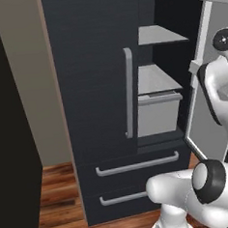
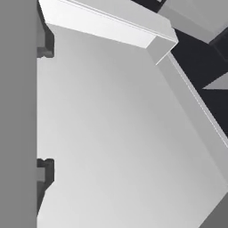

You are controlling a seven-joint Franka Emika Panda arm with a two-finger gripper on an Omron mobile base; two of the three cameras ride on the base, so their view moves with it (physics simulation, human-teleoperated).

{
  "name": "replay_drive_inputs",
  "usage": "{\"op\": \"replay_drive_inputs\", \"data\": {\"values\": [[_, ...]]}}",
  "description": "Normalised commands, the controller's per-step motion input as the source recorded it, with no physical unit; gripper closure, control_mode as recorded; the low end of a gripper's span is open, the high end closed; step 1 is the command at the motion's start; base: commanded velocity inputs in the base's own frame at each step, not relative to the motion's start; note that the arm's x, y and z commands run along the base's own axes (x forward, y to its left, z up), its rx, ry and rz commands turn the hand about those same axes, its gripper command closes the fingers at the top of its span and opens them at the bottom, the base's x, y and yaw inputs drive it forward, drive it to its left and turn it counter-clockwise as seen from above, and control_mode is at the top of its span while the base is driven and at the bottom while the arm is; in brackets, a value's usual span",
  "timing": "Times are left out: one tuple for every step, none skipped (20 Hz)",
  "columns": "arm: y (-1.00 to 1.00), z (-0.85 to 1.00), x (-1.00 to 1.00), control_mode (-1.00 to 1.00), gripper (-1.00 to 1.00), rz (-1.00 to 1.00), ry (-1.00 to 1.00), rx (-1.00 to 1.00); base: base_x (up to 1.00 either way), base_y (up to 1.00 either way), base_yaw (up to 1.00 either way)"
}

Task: Move the hot dog bun to the plate on the dining table and place the condiment next to that plate. Then navigate to the fridge and take the sausage and place it on the plate as well.

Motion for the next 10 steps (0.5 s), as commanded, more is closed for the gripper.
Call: {"op": "replay_drive_inputs", "data": {"values": [[0.49, 0.00, -0.49, -1.00, -1.00, 0.01, -0.07, 0.03, 0.00, 0.00, 0.00], [0.78, 0.00, -0.46, -1.00, -1.00, 0.07, -0.02, 0.00, 0.00, 0.00, 0.00], [0.88, 0.00, -0.42, -1.00, -1.00, 0.09, -0.03, 0.00, 0.00, 0.00, 0.00], [1.00, 0.00, -0.46, -1.00, -1.00, 0.06, -0.07, 0.00, 0.00, 0.00, 0.00], [1.00, -0.01, -0.42, -1.00, -1.00, 0.07, -0.07, 0.00, 0.00, 0.00, 0.00], [1.00, -0.02, -0.39, -1.00, -1.00, 0.06, -0.06, 0.00, 0.00, 0.00, 0.00], [1.00, -0.03, -0.33, -1.00, -1.00, 0.04, -0.03, 0.00, 0.00, 0.00, 0.00], [1.00, -0.05, -0.32, -1.00, -1.00, 0.05, 0.00, 0.04, 0.00, 0.00, 0.00], [1.00, -0.04, -0.32, -1.00, -1.00, 0.05, 0.00, 0.09, 0.00, 0.00, 0.00], [1.00, -0.11, -0.24, -1.00, -1.00, 0.04, 0.00, 0.08, 0.00, 0.00, 0.00]]}}
